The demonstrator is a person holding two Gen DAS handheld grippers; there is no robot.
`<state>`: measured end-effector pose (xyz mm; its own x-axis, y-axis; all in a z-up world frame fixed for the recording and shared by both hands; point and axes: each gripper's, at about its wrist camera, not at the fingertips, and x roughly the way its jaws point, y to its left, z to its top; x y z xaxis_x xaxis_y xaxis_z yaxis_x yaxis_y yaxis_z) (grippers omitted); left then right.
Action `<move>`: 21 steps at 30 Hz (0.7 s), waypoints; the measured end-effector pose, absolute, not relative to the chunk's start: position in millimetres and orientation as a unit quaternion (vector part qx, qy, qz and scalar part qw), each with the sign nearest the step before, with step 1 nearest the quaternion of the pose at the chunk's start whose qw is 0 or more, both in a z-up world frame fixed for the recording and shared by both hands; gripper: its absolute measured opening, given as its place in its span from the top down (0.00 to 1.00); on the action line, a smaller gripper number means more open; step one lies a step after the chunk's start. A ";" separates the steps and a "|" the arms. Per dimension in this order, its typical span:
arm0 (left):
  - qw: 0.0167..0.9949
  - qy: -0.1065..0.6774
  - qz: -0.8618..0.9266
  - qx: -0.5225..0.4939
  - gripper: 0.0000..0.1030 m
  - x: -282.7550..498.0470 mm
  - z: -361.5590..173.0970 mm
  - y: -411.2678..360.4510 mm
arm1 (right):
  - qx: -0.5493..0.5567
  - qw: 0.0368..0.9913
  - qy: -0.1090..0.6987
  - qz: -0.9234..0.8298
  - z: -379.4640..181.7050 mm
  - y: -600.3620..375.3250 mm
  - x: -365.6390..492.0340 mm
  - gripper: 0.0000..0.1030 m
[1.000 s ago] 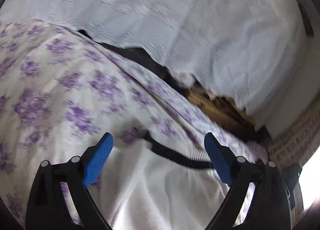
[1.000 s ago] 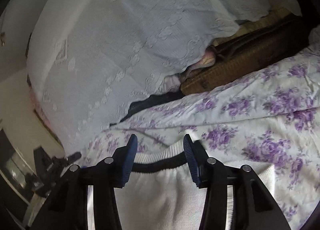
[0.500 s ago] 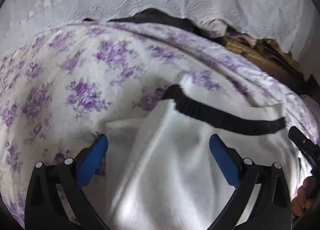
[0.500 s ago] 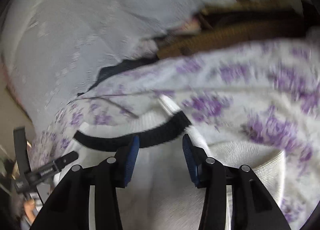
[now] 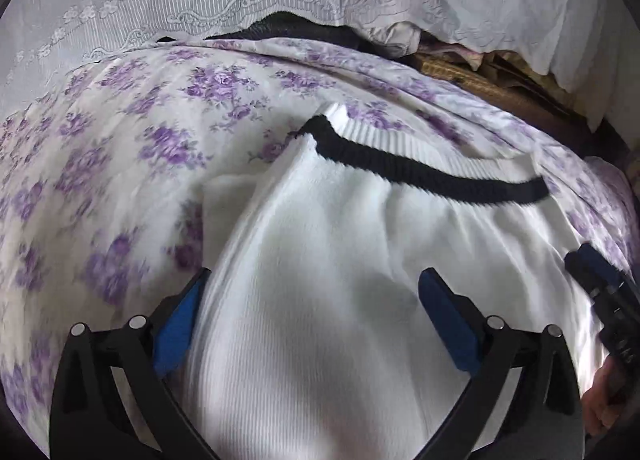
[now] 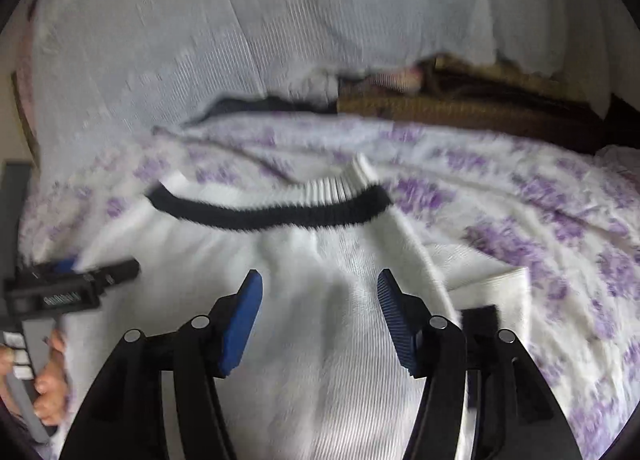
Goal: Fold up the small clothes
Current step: 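Grasp the folded sweater edge with both grippers and straighten it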
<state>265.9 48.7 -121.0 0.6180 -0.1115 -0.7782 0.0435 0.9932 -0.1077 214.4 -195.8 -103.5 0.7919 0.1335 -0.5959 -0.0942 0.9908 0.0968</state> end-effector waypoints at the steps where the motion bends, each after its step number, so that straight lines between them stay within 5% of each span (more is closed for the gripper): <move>1: 0.901 0.431 -0.045 -0.033 0.04 254.9 -119.1 46.1 | 0.029 0.947 0.313 0.062 -101.8 -195.0 207.0 0.41; 5: 0.903 0.428 -0.041 -0.005 0.04 226.9 -121.3 33.7 | 0.013 0.939 0.337 0.064 -109.8 -183.8 180.3 0.36; 11: 0.896 0.443 -0.027 -0.005 0.04 202.5 -138.3 40.2 | 0.013 0.915 0.397 0.068 -134.2 -179.0 174.3 0.05; 18: 0.907 0.421 0.000 0.025 0.04 167.4 -136.7 35.5 | -0.011 0.905 0.419 0.068 -138.2 -175.0 166.0 0.03; 21: 0.915 0.403 0.004 0.021 0.04 153.4 -129.8 37.6 | -0.035 0.928 0.370 0.024 -126.3 -172.1 142.2 0.03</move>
<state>153.4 37.6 -129.8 0.6755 0.0247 -0.7369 0.0097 0.9991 0.0424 142.2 -172.1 -126.3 0.7245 0.0177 -0.6891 -0.0701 0.9964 -0.0481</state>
